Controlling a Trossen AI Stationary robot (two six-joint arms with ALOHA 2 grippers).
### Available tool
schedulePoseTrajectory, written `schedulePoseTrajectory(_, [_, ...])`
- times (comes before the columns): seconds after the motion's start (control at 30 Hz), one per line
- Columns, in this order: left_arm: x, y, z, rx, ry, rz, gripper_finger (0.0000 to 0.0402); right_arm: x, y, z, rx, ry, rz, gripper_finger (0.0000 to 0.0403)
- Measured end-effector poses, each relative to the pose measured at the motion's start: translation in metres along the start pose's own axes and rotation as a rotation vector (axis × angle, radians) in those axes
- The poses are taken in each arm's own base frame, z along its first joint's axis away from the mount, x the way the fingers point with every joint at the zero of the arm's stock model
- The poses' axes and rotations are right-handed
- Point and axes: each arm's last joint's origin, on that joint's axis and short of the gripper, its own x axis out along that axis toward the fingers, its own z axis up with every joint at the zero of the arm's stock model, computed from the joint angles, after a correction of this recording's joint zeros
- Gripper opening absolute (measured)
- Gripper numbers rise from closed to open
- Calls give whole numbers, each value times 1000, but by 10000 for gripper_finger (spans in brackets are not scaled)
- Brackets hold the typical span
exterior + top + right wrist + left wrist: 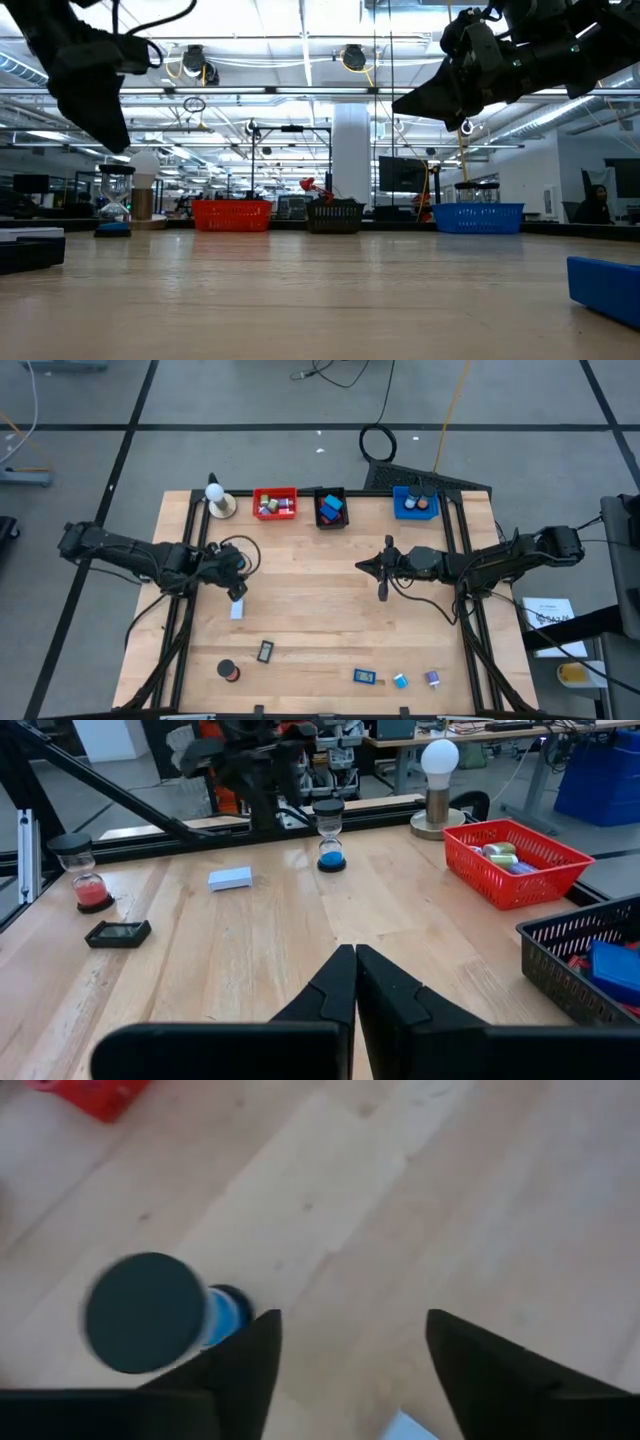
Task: Pick & Place Office items
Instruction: Put the blue hourglass into the blue bin
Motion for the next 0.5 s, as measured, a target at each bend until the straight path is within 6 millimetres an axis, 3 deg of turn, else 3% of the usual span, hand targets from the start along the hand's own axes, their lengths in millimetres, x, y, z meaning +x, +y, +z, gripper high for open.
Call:
schedulePoseTrajectory(0.27, [1, 14, 4, -16, 83, 53, 326, 0, 0, 0, -1, 1, 0, 4])
schedulePoseTrajectory(0.5, [-10, 25, 14, -56, 93, 148, 326, 0, 0, 0, 1, 1, 0, 4])
